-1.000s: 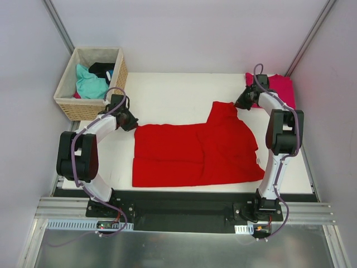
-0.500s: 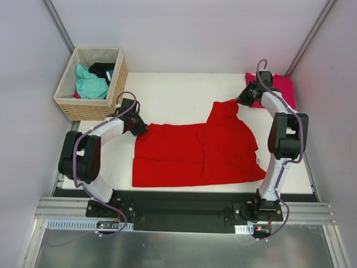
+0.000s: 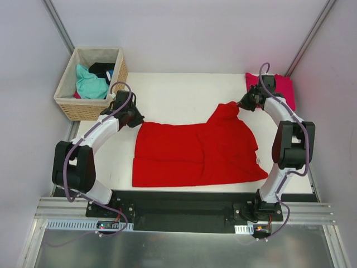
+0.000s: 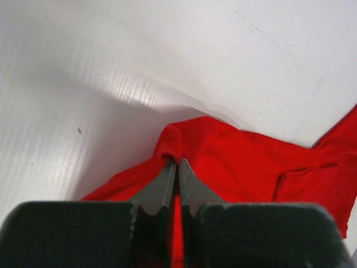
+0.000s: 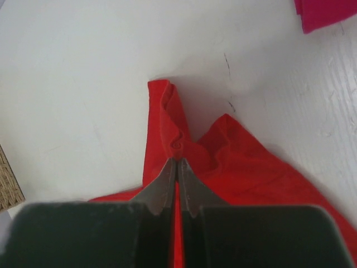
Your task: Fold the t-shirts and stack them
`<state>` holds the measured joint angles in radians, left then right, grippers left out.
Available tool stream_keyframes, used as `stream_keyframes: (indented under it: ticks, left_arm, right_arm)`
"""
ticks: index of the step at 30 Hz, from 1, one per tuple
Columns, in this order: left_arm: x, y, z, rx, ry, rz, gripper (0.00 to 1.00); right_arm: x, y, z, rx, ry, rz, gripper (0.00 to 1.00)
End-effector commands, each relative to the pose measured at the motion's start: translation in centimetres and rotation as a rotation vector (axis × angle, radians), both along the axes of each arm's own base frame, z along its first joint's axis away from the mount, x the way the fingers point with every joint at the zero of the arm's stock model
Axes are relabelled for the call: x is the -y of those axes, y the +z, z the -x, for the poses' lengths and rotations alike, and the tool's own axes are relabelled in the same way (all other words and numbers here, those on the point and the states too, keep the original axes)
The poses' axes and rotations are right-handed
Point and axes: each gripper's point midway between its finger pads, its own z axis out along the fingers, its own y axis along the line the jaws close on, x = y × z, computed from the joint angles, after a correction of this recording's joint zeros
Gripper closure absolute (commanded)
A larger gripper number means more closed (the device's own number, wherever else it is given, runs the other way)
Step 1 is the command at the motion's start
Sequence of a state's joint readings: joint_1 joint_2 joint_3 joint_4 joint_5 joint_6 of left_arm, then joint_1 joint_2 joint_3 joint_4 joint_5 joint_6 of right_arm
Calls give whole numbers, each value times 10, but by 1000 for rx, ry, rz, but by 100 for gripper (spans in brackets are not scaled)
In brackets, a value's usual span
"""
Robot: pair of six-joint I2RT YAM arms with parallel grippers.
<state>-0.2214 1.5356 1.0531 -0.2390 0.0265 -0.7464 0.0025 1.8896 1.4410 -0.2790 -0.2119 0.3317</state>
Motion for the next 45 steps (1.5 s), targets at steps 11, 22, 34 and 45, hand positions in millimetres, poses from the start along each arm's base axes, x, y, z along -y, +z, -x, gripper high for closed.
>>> stream_keyframes:
  ticks: [11,22,34,45]
  left_arm:
    - [-34,-1,51,7,49,-116,100]
    - [-47,-11,87,14,76,-130,100]
    - [-55,-15,103,5,82,-156,100]
    - [-56,-15,104,2,84,-162,100]
  right_arm:
    - [9,77,89,139,-28,151,99]
    - [56,67,174,21,-174,348,99]
    - [83,82,233,30,-252,453,99]
    - [95,68,277,-19,-301,485,99]
